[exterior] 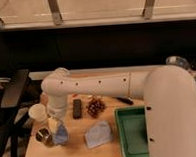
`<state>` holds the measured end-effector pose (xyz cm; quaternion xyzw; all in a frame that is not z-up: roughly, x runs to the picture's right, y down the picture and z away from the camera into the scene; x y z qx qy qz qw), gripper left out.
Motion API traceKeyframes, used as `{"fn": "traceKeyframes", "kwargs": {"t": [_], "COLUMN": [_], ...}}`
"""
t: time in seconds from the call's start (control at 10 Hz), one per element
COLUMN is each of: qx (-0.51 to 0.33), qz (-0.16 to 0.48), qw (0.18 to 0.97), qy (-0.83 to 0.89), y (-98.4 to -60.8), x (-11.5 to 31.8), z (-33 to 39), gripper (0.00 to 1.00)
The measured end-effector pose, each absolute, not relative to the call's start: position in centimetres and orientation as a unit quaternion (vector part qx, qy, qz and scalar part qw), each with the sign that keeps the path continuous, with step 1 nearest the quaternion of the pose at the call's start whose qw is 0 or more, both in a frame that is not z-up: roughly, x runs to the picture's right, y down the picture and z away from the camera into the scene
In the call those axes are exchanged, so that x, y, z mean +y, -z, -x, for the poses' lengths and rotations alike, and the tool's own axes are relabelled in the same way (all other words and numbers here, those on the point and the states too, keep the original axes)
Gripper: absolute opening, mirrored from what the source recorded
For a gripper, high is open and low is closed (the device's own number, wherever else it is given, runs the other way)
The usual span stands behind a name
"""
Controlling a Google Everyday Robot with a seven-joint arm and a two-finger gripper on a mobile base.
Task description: Place sponge in plastic cup
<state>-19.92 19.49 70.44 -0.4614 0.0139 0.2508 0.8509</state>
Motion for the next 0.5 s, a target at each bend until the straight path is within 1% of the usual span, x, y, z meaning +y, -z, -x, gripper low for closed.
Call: {"fn": "traceKeyframes", "kwargs": {"t": [0.1,0.2,0.5], "qx": [0.014,0.014,0.016], "qz": [0.459,0.457,0.453], "qw": [0.851,0.852,0.855], "qy": [-0.254,-0.255,-0.254], "y": [-70.56,-70.68,-70.83], "x": [19.50,19.53,19.60], "z": [19.96,20.02,20.17], "gripper": [0.74,0.78,0.78]}}
